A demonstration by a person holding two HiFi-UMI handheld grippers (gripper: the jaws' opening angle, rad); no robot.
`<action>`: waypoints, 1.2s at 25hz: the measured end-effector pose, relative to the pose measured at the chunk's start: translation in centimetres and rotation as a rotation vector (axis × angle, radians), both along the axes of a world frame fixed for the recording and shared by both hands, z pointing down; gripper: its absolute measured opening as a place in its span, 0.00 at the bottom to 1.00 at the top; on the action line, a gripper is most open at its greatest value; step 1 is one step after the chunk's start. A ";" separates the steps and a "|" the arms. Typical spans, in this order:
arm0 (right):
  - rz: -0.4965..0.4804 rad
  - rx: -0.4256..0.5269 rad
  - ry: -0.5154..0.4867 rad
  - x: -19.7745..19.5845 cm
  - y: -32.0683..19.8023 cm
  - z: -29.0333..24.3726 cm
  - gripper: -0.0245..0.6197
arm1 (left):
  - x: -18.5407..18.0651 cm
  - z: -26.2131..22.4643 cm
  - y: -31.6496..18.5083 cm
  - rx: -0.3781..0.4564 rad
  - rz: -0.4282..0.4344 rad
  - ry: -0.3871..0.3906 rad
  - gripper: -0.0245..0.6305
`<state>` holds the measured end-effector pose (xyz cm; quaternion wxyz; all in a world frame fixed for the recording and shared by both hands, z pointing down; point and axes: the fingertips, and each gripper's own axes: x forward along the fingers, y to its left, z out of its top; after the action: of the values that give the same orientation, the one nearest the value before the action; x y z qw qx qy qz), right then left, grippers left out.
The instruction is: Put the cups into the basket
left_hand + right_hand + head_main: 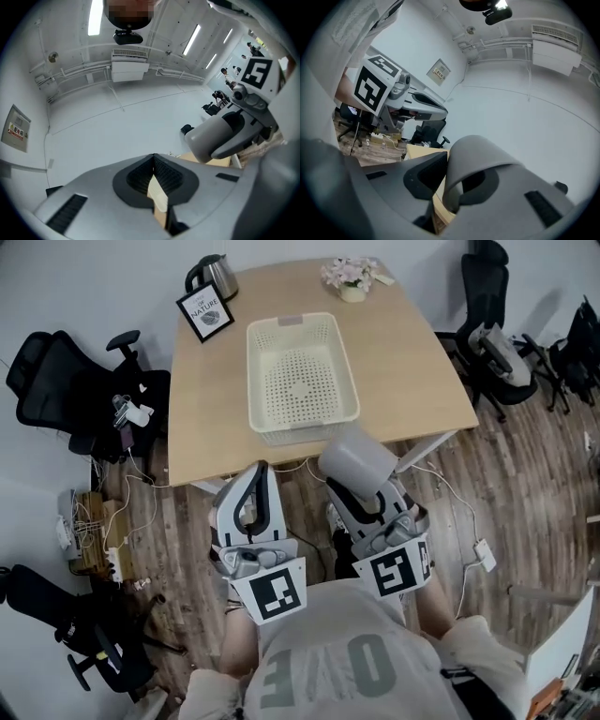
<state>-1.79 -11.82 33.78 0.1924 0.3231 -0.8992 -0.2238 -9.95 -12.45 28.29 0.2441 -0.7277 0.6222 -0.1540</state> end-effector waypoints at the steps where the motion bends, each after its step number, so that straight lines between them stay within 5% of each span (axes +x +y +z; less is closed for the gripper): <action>1: 0.000 -0.007 -0.002 0.3 -2.3 -0.2 0.14 | 0.1 -0.4 -2.1 0.002 -0.009 0.003 0.05; 14: -0.022 -0.061 0.004 4.6 -25.5 -0.9 0.14 | -0.1 -1.0 -23.9 -0.063 -0.168 0.010 0.05; 30: -0.014 -0.016 0.011 1.8 -32.4 -3.3 0.14 | -2.9 -3.3 -31.8 0.011 -0.123 0.054 0.05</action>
<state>0.01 -44.20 30.47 0.1982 0.3141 -0.9021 -0.2198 -12.87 -44.24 25.02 0.2214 -0.6908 0.6728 -0.1453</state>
